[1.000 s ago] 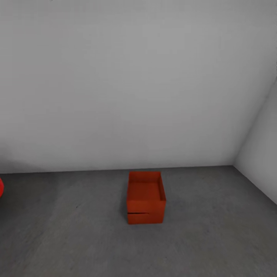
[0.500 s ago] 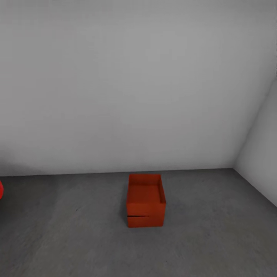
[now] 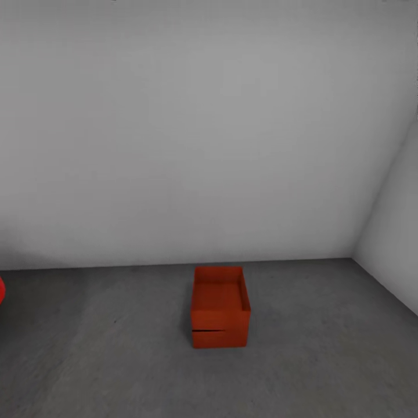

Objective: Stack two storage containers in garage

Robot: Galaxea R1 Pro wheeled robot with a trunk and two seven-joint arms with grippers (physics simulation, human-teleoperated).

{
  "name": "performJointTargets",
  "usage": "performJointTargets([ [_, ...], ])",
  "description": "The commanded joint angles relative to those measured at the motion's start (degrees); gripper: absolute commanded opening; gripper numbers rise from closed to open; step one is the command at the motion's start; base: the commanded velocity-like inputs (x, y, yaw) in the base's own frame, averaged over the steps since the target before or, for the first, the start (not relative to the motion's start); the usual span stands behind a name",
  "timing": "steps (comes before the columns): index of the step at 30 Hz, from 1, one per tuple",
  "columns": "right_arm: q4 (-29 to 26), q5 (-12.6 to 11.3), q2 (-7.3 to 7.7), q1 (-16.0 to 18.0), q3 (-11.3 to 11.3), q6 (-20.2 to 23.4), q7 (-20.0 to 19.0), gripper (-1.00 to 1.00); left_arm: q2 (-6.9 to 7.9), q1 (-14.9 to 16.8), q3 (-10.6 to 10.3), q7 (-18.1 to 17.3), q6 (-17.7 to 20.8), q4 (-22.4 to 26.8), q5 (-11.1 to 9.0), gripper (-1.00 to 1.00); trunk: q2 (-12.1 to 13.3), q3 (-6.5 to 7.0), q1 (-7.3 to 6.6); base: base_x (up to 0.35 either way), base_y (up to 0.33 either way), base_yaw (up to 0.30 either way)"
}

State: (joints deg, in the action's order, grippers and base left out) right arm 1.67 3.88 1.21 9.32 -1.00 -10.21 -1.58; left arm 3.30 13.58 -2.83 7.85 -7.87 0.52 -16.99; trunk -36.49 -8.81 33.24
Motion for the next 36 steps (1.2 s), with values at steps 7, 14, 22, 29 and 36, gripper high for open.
performJointTargets([
  [7,0.2,0.4,0.00,0.1,-0.1,-0.3,-0.1,1.00,-1.41,0.0,-0.4,-0.9,0.3,-0.3,-0.8,1.00,-0.1,0.56,0.02,0.000,0.000,0.000],
  [14,0.2,0.4,-0.01,0.1,-0.1,-0.3,-0.1,1.00,-1.73,-1.0,-0.4,-9.4,4.2,-0.5,-1.1,1.00,-0.1,1.21,0.02,0.000,0.000,0.000],
  [22,0.2,0.4,0.02,0.1,-0.1,-0.3,-0.1,1.00,-1.73,-1.4,-0.4,-11.9,6.2,-0.5,-1.3,1.00,-0.1,1.96,0.02,0.000,0.000,0.000],
  [29,0.2,0.3,-0.04,0.1,-0.1,-0.3,0.2,1.00,-1.72,-1.5,-0.4,-11.4,6.3,-0.5,-1.3,1.00,-0.1,2.61,0.02,0.000,0.000,0.000],
  [36,0.2,0.2,-0.13,0.0,-0.2,-0.3,0.8,1.00,-2.03,-1.5,-0.3,-5.3,6.3,-0.5,-1.3,1.00,-0.1,3.26,0.02,0.000,0.000,0.000],
])
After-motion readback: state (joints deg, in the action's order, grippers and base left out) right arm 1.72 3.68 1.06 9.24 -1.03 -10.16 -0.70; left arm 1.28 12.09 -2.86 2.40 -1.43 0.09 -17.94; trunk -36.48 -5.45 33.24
